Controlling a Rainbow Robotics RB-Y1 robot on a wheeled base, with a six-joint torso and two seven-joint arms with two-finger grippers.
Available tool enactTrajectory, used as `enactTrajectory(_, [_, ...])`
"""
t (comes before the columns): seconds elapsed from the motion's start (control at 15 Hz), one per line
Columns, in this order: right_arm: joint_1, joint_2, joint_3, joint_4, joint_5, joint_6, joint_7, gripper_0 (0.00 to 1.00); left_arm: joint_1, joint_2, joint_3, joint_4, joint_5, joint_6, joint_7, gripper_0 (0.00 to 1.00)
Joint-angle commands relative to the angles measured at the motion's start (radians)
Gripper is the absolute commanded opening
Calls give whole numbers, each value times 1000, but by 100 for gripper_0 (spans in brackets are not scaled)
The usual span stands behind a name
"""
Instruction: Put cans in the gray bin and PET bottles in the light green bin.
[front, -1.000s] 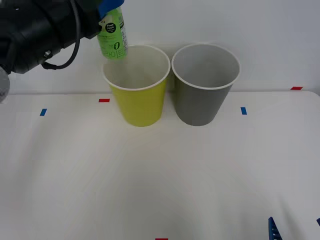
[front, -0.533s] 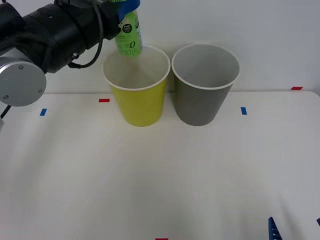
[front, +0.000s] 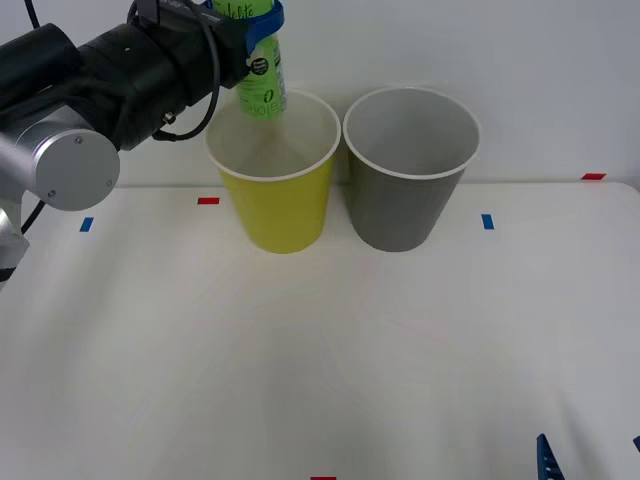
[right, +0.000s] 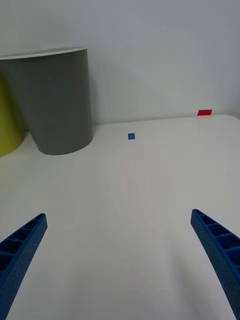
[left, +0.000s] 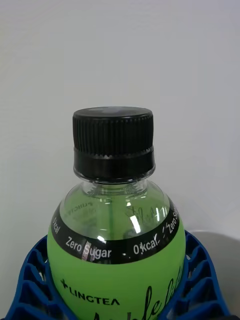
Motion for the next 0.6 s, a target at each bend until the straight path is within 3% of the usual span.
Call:
enactTrajectory(0.07, [0,0,0,0,0,0,0,100,0,-1,0,2,-9,0,-2,0])
enactTrajectory(0.27, [0,0,0,0,0,0,0,100,-23,6,-65,59,-26,-88,0,0])
enactTrajectory(0.6, [0,0,0,0,0,0,0,100,-43,10,-94,71,-27,-98,12,0])
